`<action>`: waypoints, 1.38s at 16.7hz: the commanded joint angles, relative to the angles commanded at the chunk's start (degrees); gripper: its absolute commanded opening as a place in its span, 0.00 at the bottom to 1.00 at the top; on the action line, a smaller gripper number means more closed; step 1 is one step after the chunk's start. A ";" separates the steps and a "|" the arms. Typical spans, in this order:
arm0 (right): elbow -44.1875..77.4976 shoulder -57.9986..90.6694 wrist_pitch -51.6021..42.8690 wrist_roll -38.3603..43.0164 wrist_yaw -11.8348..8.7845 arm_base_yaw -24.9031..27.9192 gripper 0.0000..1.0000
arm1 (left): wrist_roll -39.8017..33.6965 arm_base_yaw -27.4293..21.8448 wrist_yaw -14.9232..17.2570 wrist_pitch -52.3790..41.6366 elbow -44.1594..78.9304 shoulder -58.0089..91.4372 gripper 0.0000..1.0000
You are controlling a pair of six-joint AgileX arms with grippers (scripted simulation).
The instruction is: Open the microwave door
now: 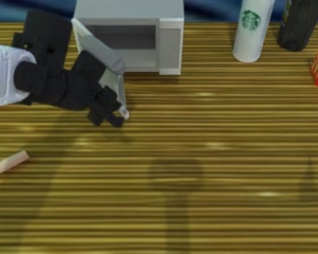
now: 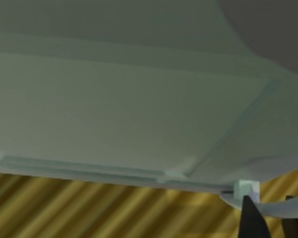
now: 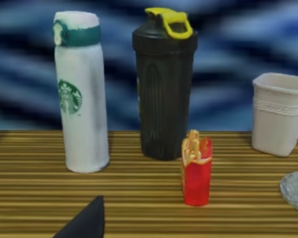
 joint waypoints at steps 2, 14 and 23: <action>0.00 0.00 0.00 0.00 0.00 0.00 1.00 | 1.37 0.67 0.79 -0.53 -0.10 -0.08 0.00; 0.00 0.00 0.00 0.00 0.00 0.00 1.00 | 1.87 0.92 1.10 -0.76 -0.16 -0.08 0.00; 0.00 0.00 0.00 0.00 0.00 0.00 1.00 | 1.87 0.92 1.10 -0.76 -0.16 -0.08 0.00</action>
